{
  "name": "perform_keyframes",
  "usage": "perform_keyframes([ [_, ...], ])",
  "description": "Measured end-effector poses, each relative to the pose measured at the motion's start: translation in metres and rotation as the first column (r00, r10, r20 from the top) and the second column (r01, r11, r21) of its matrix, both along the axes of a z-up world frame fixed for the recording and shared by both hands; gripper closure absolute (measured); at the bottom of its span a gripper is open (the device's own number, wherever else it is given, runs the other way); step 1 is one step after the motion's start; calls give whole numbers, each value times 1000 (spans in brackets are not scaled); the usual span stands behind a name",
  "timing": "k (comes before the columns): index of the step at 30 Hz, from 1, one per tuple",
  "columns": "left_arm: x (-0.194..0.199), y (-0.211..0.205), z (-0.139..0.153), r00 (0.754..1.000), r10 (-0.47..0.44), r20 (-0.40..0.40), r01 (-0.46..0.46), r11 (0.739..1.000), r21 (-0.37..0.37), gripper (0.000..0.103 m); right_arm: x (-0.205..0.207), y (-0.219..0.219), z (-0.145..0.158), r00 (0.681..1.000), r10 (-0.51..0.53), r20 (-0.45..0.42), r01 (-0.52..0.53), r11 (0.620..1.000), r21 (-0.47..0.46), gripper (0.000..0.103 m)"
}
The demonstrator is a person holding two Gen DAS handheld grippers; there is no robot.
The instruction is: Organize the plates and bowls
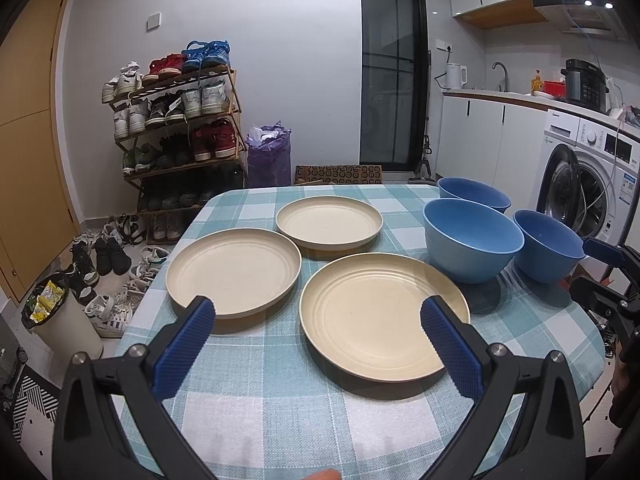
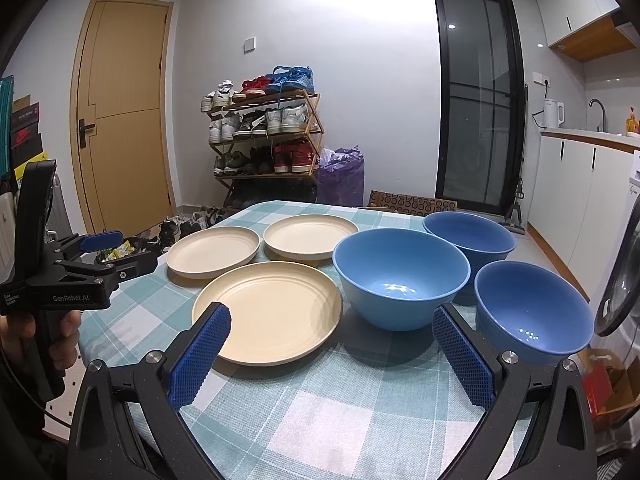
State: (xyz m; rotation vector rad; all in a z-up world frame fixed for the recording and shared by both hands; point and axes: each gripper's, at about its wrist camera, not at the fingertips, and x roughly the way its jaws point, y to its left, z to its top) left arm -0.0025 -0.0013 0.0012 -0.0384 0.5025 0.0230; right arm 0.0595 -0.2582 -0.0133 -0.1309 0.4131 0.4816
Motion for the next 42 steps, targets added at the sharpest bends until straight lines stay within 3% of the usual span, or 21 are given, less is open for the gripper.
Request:
perform_keyframes([
  [42,1,4,0,1000,6,4,-6,1000,4,0,3,3,-3,1000,9,-7,-9,1000,-12,0],
])
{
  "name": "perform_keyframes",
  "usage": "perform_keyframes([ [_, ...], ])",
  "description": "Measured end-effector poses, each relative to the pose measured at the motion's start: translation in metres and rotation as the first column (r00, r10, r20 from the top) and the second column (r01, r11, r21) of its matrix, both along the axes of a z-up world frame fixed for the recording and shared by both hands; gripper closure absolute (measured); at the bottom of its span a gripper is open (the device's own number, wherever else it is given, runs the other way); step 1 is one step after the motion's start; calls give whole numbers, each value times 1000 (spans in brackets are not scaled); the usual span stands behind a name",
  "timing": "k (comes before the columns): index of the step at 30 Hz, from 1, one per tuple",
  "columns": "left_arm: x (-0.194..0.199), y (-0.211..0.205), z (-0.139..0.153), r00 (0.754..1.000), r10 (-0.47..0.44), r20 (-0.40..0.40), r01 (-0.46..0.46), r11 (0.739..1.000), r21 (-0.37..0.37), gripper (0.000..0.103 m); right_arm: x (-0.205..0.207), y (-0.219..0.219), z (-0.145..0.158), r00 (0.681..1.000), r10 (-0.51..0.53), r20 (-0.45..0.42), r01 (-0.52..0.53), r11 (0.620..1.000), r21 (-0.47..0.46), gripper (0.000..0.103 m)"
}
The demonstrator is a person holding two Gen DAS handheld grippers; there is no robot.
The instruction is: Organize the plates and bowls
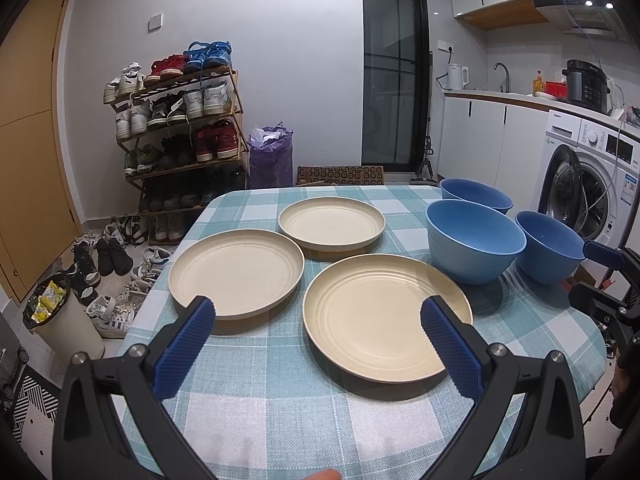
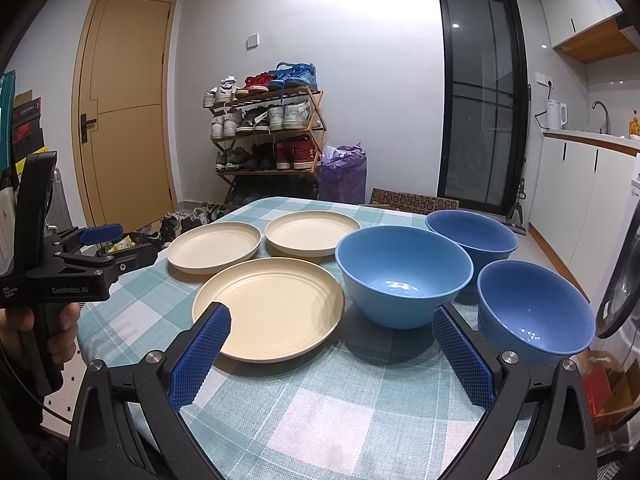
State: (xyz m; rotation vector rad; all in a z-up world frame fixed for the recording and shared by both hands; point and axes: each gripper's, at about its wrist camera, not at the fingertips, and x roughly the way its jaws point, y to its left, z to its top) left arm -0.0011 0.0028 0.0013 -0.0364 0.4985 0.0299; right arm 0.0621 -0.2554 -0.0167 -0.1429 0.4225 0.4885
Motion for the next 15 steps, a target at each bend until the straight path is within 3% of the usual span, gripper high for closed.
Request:
perform_keyframes([
  [15,1,0,-3,1000,3,-8,-3,1000,3,0,2,-1,-1,1000,-7,-8,7,1000,0,0],
])
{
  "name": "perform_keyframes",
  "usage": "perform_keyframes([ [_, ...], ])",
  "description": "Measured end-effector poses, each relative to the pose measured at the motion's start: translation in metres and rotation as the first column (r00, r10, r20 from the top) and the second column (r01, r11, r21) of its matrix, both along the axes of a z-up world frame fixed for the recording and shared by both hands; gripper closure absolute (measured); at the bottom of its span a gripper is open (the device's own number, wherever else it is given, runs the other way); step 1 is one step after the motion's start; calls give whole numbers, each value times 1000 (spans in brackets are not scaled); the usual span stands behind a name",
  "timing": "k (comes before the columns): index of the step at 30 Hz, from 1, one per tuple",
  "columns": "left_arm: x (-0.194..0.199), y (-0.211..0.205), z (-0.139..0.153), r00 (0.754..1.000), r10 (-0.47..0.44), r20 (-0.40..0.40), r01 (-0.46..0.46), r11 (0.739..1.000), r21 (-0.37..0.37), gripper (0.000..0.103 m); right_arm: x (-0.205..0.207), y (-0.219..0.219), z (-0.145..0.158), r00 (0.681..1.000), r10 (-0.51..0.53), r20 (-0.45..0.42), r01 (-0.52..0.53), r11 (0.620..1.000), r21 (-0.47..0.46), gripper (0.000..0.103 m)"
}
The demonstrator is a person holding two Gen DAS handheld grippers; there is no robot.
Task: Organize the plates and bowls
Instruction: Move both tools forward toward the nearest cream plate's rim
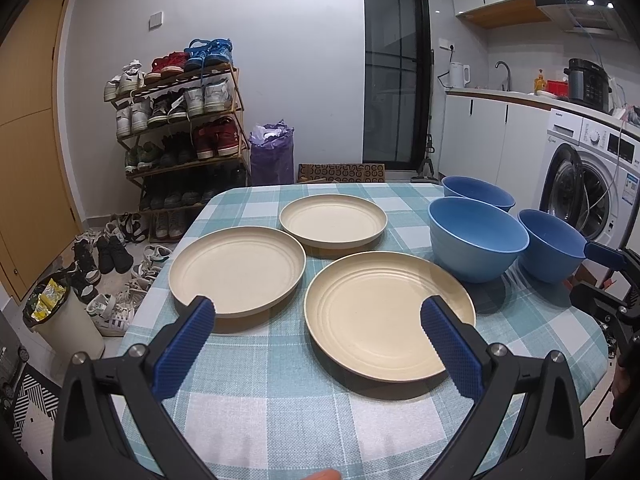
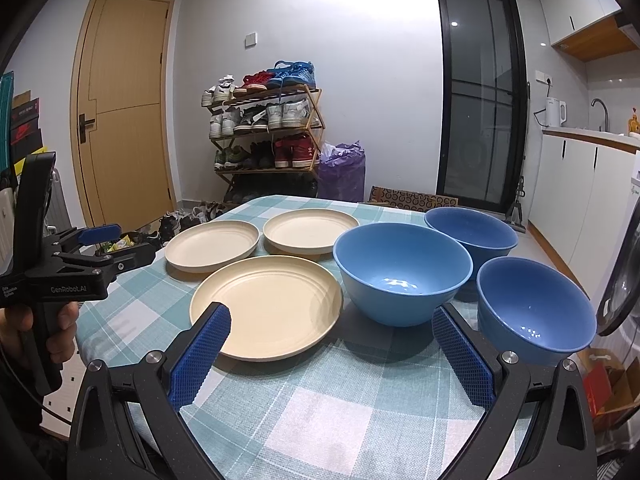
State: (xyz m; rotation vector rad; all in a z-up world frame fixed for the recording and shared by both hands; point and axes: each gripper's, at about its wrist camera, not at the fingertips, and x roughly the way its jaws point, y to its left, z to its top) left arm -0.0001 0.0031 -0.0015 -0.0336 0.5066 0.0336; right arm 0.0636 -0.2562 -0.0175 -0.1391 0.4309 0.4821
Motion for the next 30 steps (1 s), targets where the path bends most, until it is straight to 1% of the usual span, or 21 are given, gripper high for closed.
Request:
perform_keyframes([
  [11,7,5,-7,1000,19,-16,-19,1000,1,0,7,-3,-5,1000,-2,-19,2,1000,3,0],
  [20,13,7,-10,999,27,-27,-26,1000,11,0,23,-5,-12,999,-7,-45,7,1000,5,0],
  [30,31,11,-15,998,23,-54,-24,1000,-13,0,40,0,-13,998,4,-70,-4,1000,2,0],
])
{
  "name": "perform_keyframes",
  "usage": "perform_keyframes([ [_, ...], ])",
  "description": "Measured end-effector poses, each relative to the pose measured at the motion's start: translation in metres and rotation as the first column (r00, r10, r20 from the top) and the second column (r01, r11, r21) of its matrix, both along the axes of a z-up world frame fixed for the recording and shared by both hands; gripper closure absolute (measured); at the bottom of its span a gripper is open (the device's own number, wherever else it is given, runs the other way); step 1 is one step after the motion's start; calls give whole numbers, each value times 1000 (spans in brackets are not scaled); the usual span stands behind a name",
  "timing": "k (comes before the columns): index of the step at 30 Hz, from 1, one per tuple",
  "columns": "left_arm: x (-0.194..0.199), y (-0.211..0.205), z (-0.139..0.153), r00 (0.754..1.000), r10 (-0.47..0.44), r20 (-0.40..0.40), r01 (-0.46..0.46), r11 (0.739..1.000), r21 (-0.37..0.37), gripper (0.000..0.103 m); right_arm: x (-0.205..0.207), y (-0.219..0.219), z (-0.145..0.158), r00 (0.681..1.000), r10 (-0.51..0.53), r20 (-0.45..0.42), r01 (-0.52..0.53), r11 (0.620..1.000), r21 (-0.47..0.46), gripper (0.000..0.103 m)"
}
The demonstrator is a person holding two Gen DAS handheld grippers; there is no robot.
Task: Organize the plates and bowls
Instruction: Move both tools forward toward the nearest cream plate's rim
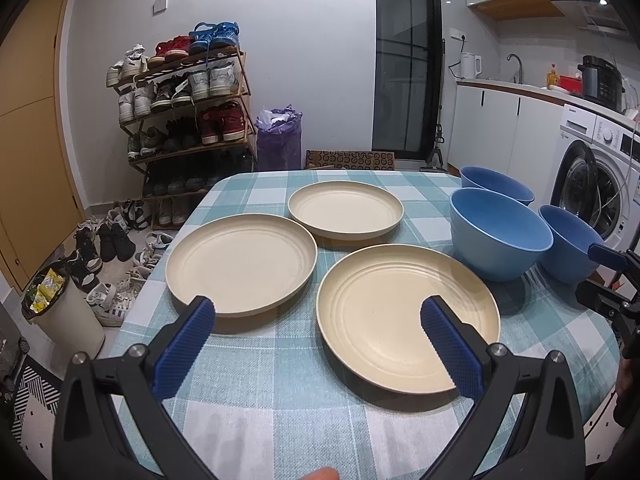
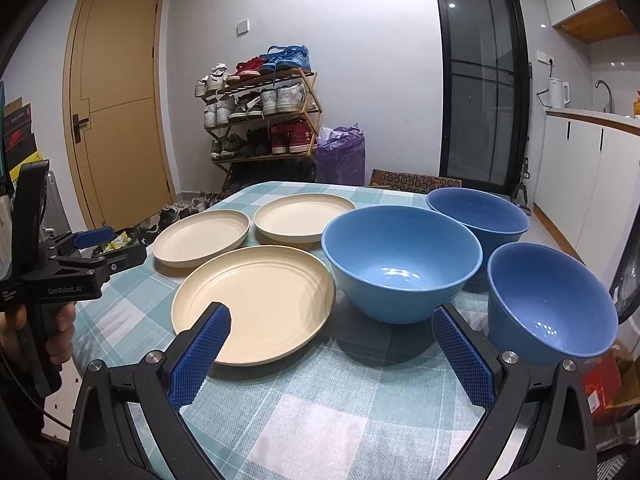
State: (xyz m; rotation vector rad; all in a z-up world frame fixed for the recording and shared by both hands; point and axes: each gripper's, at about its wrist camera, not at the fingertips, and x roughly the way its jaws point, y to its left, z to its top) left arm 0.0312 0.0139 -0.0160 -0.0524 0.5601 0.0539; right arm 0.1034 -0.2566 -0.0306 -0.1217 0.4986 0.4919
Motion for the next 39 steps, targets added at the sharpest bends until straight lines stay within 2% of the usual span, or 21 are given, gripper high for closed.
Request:
perform_keyframes([
  [10,22,7,4,1000,-10,-6,10,1000,-8,0,28,8,1,999,-16,-44,16,1000,-5,0],
  [18,40,26,9,999,41,-12,-42,996,-78,0,50,14,9,999,-15,-52,14,1000,-9,0],
  [25,50,32,18,997,81,-1,-81,995,-50,0,63,18,22,999,-1,-42,1,1000,-5,0],
  [39,72,35,39,998,52,-32,-52,999,-2,0,80,30,62,1000,-1,-25,0,1000,-17,0],
])
